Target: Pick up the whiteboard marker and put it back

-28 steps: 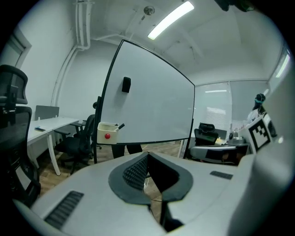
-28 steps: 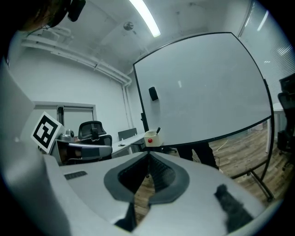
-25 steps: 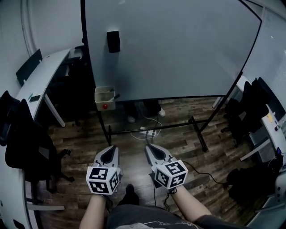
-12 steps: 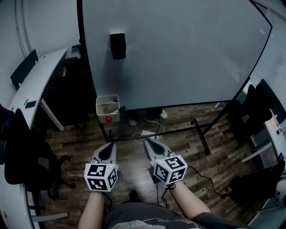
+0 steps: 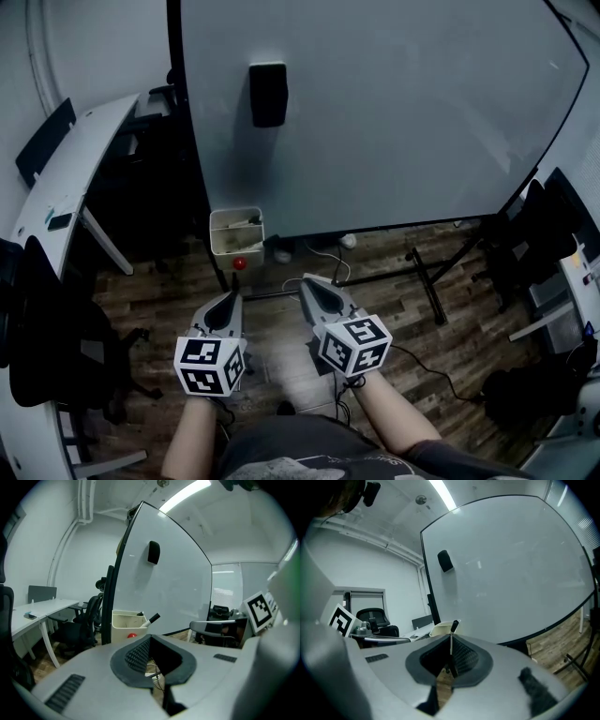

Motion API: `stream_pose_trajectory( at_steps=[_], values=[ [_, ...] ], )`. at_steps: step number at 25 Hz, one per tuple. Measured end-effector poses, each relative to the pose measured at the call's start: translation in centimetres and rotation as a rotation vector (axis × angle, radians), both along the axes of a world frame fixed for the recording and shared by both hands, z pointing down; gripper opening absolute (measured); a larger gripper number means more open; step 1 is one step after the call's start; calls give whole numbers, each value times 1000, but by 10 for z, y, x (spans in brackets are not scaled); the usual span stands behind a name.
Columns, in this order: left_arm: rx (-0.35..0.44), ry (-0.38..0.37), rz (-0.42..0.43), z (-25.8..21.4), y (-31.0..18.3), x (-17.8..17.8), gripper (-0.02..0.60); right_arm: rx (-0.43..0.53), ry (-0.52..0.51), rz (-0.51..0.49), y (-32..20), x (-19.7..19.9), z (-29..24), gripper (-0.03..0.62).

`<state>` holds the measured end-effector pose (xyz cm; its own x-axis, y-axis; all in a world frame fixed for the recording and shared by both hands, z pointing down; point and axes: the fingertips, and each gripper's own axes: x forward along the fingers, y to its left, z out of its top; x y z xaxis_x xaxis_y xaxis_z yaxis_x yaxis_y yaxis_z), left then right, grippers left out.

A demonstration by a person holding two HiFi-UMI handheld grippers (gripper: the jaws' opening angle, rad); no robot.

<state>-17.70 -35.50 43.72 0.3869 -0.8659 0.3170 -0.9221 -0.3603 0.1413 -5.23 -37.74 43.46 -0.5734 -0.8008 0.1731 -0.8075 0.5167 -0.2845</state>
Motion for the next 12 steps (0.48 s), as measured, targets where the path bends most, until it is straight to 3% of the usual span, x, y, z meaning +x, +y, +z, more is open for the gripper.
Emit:
stream_pose_trajectory(
  at_steps=[12],
  values=[
    [-5, -9, 10, 7, -36, -13, 14, -40, -39, -14, -44, -25, 7, 28]
  ],
)
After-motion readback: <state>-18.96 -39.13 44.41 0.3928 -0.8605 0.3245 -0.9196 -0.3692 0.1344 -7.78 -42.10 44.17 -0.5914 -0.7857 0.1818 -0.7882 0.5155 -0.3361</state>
